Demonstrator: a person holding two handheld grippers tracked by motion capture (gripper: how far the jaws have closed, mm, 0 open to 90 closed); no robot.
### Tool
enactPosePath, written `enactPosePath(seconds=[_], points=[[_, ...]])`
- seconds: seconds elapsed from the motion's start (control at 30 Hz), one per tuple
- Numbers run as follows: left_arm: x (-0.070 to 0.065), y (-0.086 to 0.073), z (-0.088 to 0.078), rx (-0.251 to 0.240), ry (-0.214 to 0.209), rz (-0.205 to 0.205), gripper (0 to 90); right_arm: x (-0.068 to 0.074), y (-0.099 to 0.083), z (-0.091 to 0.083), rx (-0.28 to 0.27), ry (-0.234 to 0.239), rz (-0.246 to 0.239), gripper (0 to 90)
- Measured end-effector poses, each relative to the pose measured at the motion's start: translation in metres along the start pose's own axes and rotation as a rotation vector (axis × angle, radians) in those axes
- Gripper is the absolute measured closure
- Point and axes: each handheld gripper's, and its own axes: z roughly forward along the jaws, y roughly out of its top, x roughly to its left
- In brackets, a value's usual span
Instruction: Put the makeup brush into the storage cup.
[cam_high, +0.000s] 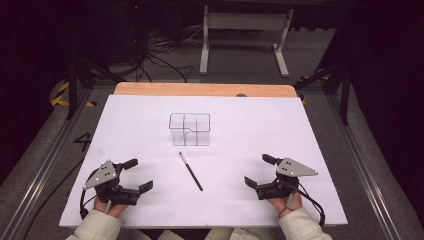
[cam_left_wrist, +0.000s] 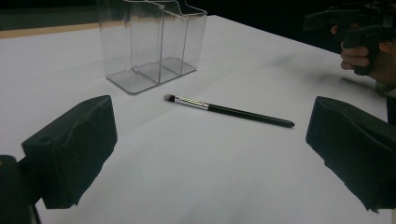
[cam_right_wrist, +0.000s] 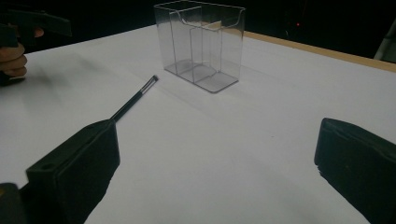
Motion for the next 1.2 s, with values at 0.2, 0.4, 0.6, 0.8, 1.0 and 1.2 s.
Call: enactPosePath(seconds=[0.2,0.4,0.6,0.8,1.0,1.2], points=[[0.000,0.000,0.000,-0.002,-0.002,0.002,2.7,0.008,0.011,0.012,0.019,-0.005,-0.038,0.5],[0.000,0.000,0.000,0.002,-0.003,0.001,2.7,0.013,0.021,0.020,0.008,0.009,-0.041,0.4],[0.000,0.000,0.000,0.003,-0.005,0.001,2.7,0.016,0.028,0.029,0.007,0.027,-0.039,0.2],[0.000,0.001,-0.001,0.000,-0.004,0.002,2.8,0.021,0.031,0.035,0.008,0.046,-0.047,0.2],[0.000,0.001,0.000,0.001,-0.007,0.004,2.9,0.024,0.033,0.040,0.018,0.070,-0.046,0.2],[0.000,0.001,-0.001,0.003,-0.008,-0.001,3.0,0.024,0.038,0.042,0.045,0.108,-0.036,0.4]])
